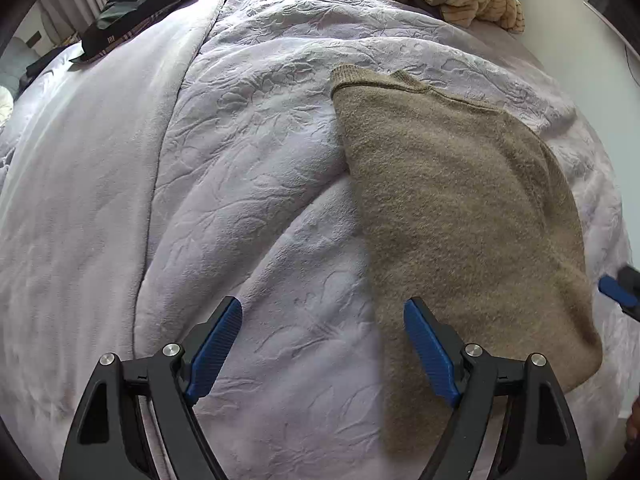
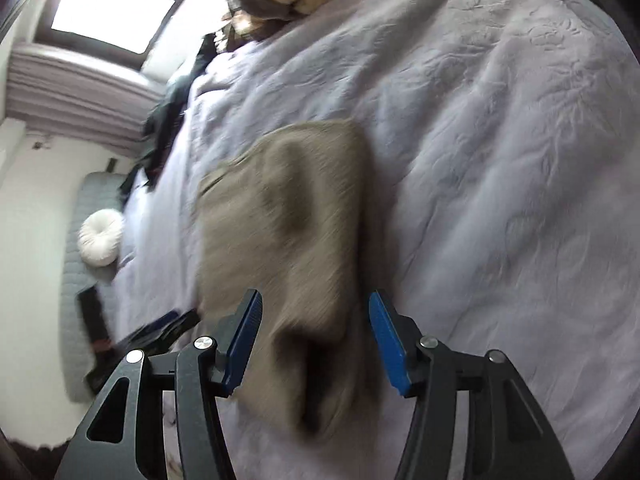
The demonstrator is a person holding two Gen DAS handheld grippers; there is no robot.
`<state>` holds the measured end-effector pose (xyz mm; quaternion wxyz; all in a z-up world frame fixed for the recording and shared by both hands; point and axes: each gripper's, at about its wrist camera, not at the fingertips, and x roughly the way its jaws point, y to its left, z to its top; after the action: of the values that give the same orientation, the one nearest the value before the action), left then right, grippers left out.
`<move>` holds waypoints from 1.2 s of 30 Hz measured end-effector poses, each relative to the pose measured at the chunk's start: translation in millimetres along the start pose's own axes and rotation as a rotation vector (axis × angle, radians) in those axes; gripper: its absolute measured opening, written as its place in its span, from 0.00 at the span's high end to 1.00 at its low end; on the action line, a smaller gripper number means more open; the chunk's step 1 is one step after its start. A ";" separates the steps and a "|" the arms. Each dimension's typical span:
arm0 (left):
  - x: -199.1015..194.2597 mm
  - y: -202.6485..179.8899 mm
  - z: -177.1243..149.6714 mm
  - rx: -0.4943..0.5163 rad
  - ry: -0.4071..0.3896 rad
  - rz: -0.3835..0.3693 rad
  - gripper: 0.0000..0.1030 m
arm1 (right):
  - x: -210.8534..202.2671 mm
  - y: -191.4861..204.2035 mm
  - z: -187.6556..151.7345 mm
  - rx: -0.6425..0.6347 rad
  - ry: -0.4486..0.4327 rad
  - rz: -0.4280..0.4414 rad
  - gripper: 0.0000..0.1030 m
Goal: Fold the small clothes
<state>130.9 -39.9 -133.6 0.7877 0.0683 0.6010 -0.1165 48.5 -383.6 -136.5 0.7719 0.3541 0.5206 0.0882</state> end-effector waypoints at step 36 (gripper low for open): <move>12.7 -33.1 -38.3 0.046 0.077 -0.006 0.01 | 43.0 45.4 -34.6 -0.113 0.055 -0.267 0.82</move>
<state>89.6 -63.6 -155.1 0.7620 0.0891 0.6281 -0.1301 48.0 -312.8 -146.5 0.7808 0.2351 0.5784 0.0235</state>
